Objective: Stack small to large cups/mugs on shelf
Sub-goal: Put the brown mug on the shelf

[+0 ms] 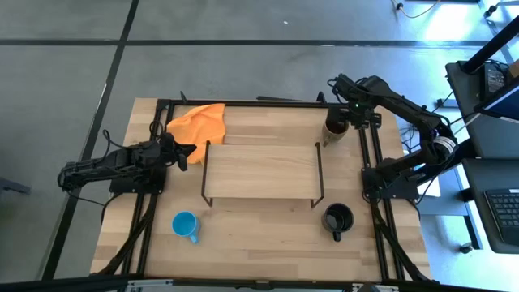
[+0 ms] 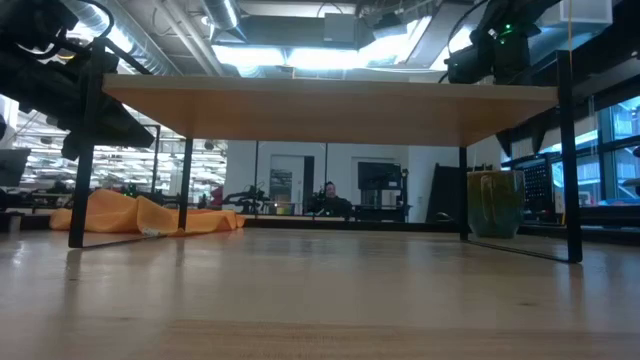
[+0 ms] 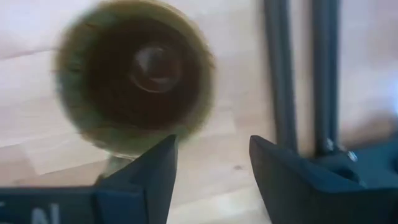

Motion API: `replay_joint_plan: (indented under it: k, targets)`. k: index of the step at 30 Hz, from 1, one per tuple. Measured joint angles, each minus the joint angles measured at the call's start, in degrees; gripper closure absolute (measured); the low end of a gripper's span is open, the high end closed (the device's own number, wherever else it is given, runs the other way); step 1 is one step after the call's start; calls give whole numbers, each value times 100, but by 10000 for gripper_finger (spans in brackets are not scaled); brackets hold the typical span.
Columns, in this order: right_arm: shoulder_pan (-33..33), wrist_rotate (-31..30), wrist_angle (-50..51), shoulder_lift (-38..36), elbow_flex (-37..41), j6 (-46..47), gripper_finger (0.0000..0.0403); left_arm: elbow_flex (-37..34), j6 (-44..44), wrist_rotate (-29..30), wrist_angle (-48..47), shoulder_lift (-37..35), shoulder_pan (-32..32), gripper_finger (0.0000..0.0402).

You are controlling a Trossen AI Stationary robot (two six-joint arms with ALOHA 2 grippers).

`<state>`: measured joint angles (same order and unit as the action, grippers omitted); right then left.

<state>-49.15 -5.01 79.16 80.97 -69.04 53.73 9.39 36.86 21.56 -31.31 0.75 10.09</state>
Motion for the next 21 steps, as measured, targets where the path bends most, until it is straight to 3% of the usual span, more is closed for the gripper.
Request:
replay_joint_plan:
  k: [4, 12, 21]
  targets:
    - [171, -146, 264, 0, 0, 377, 201, 0, 1, 0, 0, 2, 2, 360]
    - [448, -386, -276, 0, 0, 1046, 201, 0, 2, -2, 0, 0, 0, 360]
    - [933, -846, 132, -2, 0, 2106, 201, 0, 4, -19, 0, 1, 1, 360]
